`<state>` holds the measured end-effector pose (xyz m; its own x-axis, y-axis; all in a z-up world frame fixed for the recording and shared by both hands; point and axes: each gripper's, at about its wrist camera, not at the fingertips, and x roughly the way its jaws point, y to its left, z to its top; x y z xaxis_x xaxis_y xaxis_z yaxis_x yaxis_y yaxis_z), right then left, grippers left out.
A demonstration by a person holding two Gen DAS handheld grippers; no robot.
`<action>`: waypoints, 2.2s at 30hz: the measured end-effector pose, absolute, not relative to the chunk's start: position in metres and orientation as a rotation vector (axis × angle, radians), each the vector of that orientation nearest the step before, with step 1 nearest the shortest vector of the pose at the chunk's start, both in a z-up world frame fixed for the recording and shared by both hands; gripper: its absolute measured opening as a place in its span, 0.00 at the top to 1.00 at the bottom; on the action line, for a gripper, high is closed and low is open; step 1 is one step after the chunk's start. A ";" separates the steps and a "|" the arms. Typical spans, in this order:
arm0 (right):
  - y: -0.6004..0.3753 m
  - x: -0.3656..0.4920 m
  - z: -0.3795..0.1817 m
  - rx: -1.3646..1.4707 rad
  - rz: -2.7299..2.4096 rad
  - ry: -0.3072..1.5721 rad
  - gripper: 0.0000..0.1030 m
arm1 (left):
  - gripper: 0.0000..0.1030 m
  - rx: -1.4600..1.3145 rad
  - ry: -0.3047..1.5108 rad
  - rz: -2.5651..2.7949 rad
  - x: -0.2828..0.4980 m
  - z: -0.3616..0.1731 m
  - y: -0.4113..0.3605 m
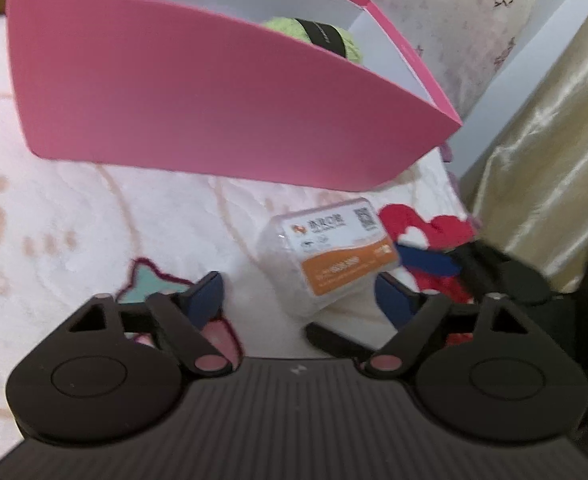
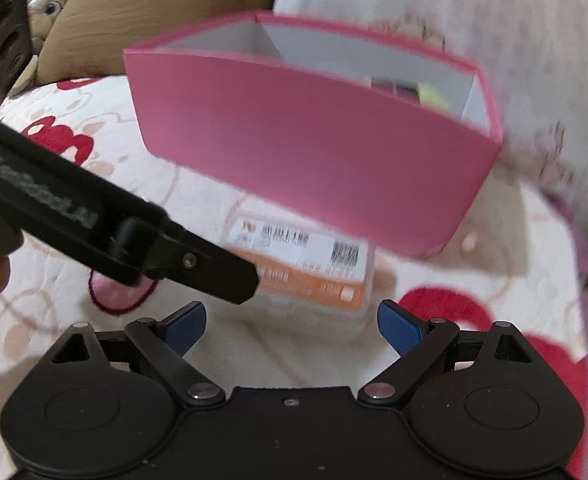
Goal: Organize objects
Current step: 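Lower the left gripper onto the clear floss box and close on it, then lift the floss box with the left gripper and carry it over the box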
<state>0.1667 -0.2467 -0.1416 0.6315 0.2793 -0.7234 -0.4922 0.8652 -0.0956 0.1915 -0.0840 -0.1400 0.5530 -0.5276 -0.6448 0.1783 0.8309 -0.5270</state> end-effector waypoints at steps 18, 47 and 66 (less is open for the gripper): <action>-0.259 0.139 -0.138 0.023 0.562 0.879 0.09 | 0.42 -0.618 1.035 -0.382 0.174 -0.148 -0.041; -0.231 0.136 -0.145 -0.067 0.411 0.912 0.09 | 0.53 -0.530 1.016 -0.389 0.174 -0.149 -0.068; -0.203 0.100 -0.054 -0.216 0.378 0.799 0.10 | 0.55 -0.471 0.947 -0.498 0.135 -0.050 -0.052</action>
<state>0.1001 -0.2028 -0.0540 0.6355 0.2480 -0.7312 -0.4088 0.9115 -0.0461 0.1352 -0.0523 -0.0497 0.4900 -0.5911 -0.6408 0.1934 0.7904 -0.5812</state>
